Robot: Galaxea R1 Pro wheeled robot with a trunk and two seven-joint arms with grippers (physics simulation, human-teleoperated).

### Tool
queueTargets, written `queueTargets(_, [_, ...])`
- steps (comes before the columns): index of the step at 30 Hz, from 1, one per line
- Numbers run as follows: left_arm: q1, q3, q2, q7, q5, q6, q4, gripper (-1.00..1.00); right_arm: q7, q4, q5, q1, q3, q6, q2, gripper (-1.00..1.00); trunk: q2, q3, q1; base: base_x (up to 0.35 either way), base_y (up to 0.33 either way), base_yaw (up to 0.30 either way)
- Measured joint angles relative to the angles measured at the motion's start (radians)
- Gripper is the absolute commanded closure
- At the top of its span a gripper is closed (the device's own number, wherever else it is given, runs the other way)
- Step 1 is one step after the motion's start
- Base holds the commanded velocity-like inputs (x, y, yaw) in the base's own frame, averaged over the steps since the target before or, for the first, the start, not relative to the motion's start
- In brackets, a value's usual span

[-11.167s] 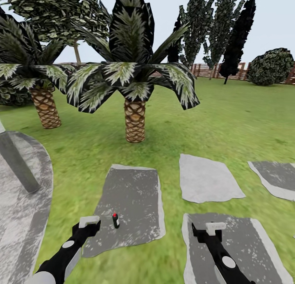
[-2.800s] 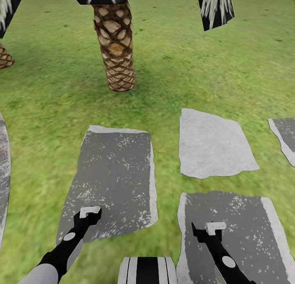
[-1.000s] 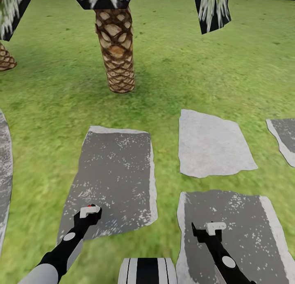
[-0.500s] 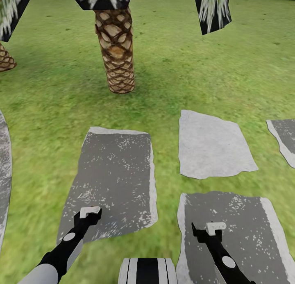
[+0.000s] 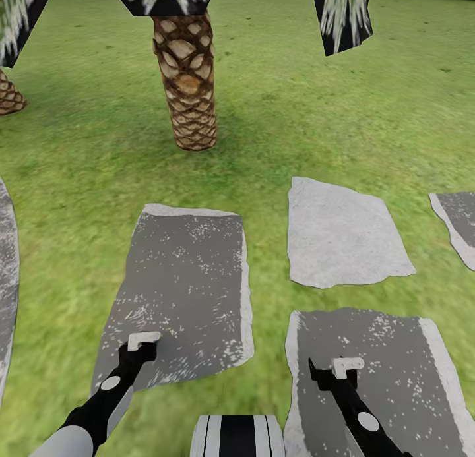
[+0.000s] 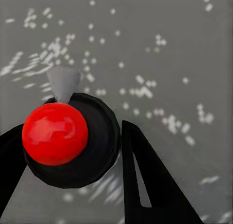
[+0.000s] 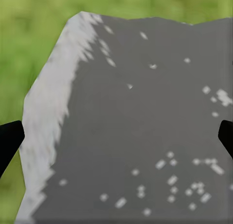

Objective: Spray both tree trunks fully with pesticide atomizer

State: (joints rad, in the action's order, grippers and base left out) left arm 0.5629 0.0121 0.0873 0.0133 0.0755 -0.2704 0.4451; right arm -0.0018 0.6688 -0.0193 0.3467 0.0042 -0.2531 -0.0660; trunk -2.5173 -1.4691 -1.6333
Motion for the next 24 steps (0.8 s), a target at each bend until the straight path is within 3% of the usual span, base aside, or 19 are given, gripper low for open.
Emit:
queueTargets(18, [-0.001, -0.001, -0.001, 0.002, 0.0, -0.002, 0.008, 1.0, 0.0, 0.0, 0.0, 0.0, 0.0, 0.0, 0.0, -1.0, 0.0, 0.0, 0.0, 0.0, 0.0, 0.0])
queueTargets(24, [-0.001, -0.003, -0.001, 0.005, 0.0, 0.002, 0.009, 1.0, 0.0, 0.0, 0.0, 0.0, 0.0, 0.0, 0.0, -1.0, 0.001, 0.023, 0.003, 0.0, 0.0, 0.0])
